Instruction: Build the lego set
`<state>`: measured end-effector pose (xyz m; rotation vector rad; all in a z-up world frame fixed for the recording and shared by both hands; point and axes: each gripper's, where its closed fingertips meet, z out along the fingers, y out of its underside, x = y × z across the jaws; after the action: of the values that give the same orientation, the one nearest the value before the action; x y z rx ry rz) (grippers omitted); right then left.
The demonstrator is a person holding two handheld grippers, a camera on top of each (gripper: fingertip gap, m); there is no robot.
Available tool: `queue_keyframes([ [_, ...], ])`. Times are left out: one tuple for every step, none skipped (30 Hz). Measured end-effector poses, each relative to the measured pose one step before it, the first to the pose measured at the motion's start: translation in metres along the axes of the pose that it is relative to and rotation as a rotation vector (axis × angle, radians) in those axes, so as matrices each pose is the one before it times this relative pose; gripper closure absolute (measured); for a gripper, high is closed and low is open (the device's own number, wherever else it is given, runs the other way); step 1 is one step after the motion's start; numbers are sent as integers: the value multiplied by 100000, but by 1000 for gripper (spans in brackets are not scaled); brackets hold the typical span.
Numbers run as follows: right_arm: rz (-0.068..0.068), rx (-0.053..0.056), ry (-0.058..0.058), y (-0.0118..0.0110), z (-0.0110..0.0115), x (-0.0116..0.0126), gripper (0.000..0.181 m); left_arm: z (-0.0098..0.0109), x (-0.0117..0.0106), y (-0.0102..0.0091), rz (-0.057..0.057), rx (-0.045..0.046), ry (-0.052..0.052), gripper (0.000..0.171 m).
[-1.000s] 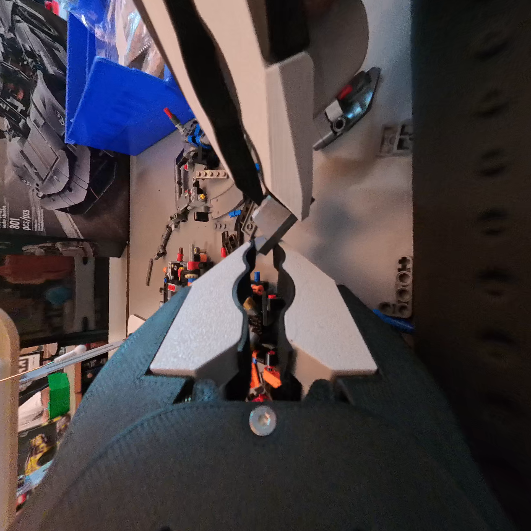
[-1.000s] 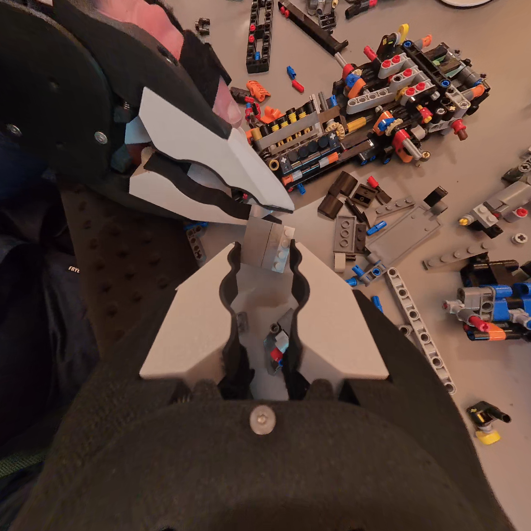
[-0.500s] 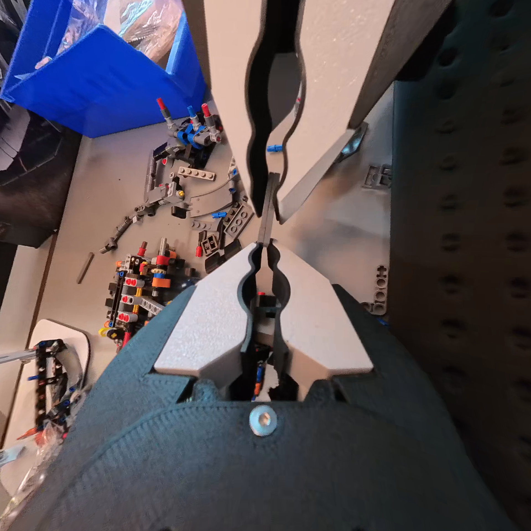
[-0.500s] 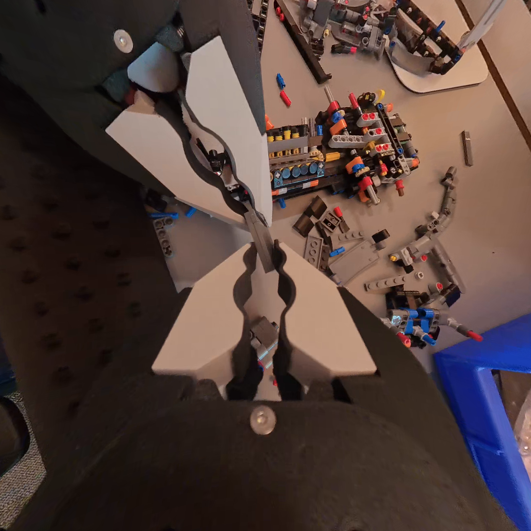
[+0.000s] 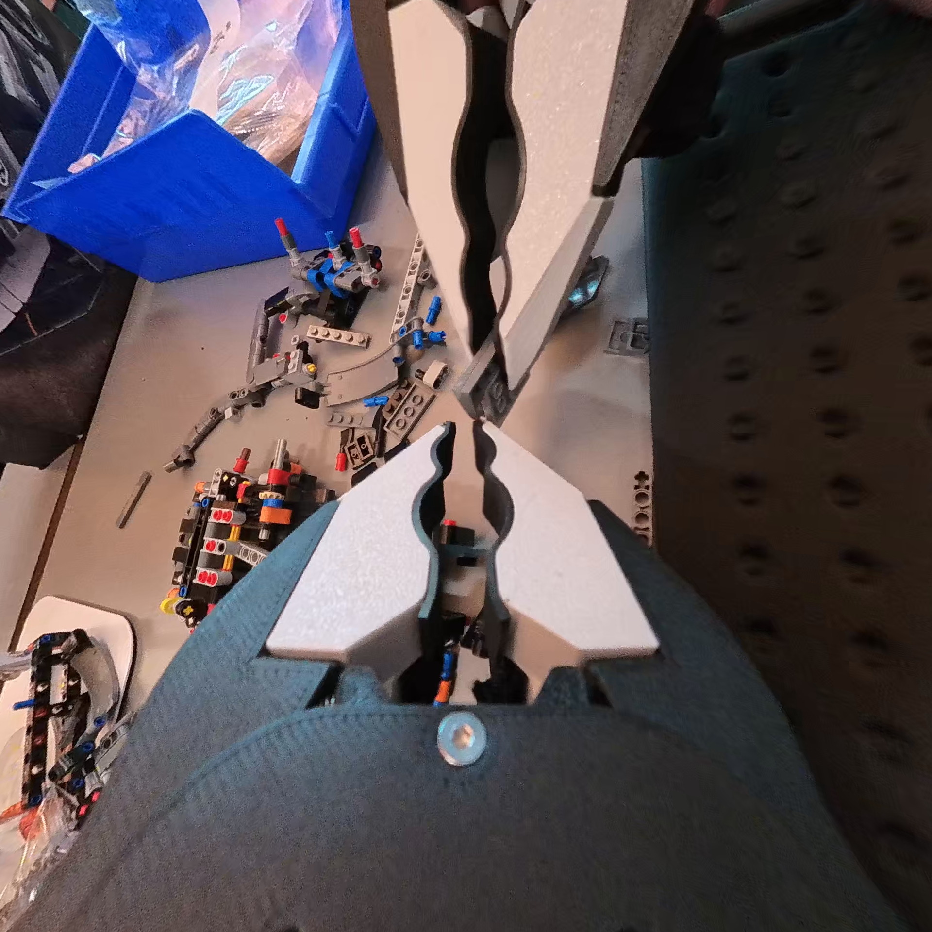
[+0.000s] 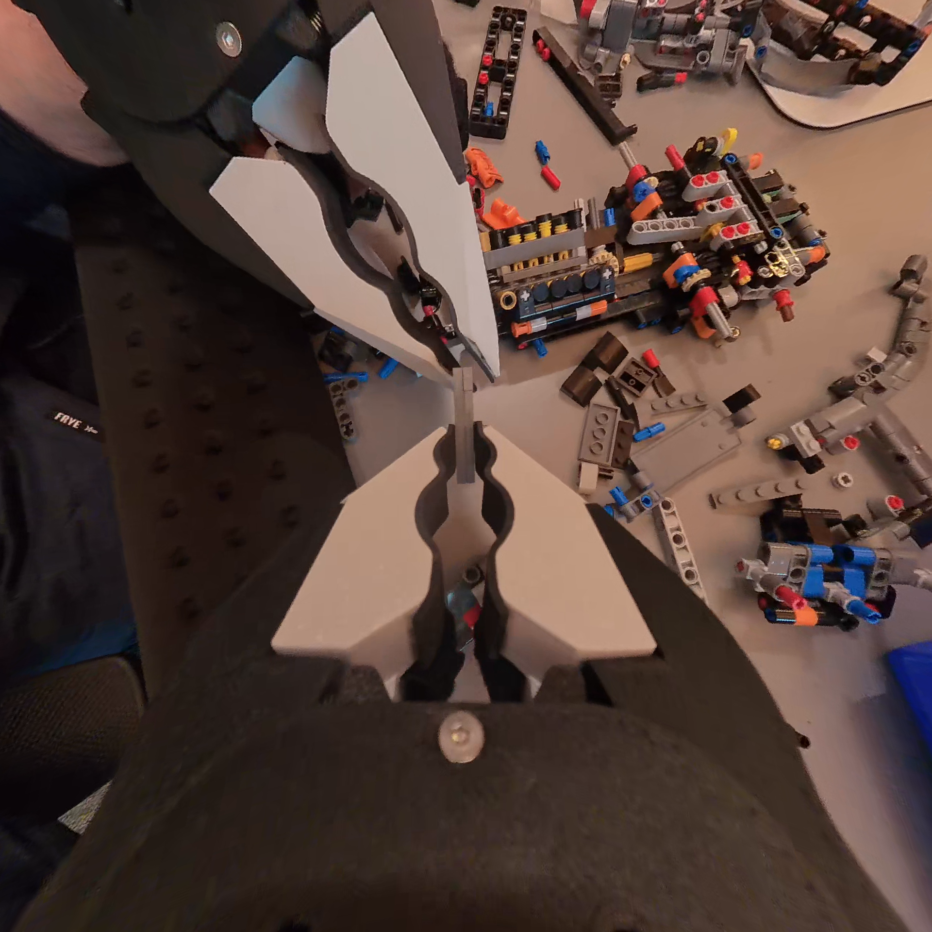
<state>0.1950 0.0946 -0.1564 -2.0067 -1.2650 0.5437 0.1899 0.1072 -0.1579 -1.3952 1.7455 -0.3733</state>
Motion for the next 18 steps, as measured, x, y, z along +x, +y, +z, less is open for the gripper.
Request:
queue_keyframes([
  [-113,136,-462,41,-27,-58,177,-63,69,-97,324,583,278,166],
  [-20,400,-690,4,-69,-97,177,-98,30,-92,319,652,115,165],
  [35,605,-848,-47,-75,-123,177,-127,46,-132,-176,965,547,164],
  [-177,550,-726,-54,-78,-119,177,-122,78,-129,-320,978,825,163],
  [-263,314,-413,-23,-47,-86,177,-110,53,-89,-175,925,583,161],
  [-144,-16,-130,24,-41,-32,177,-122,151,-147,-402,1262,1251,160],
  [-101,-294,-150,76,16,-27,177,-104,164,-152,-644,1167,1277,159],
  [-197,-236,-378,73,44,-69,177,-48,128,-87,-387,766,1051,158],
  [-303,-153,-455,37,47,-90,177,-4,106,-7,-374,241,916,157],
  [-330,-126,-380,13,27,-86,177,29,52,30,-427,-14,507,157],
  [-397,-122,-192,1,25,-69,178,14,55,-2,-353,105,485,158],
  [-469,-193,-16,13,17,-48,178,-15,157,-73,-567,611,1186,160],
  [-392,43,-196,-3,-1,-63,178,-57,142,-150,-714,1069,1193,162],
  [-256,274,-298,-30,-36,-58,178,-76,45,-107,-554,778,632,163],
  [-231,384,-134,-45,-58,-39,178,-85,73,-194,-415,1217,692,165],
  [-182,372,-263,-33,-56,-48,178,-88,161,-253,-562,1504,1139,167],
  [-127,160,-573,-8,-21,-101,178,-64,82,-203,-563,1151,745,167],
  [-302,-45,-411,15,17,-94,178,-37,44,-86,-392,597,483,167],
])
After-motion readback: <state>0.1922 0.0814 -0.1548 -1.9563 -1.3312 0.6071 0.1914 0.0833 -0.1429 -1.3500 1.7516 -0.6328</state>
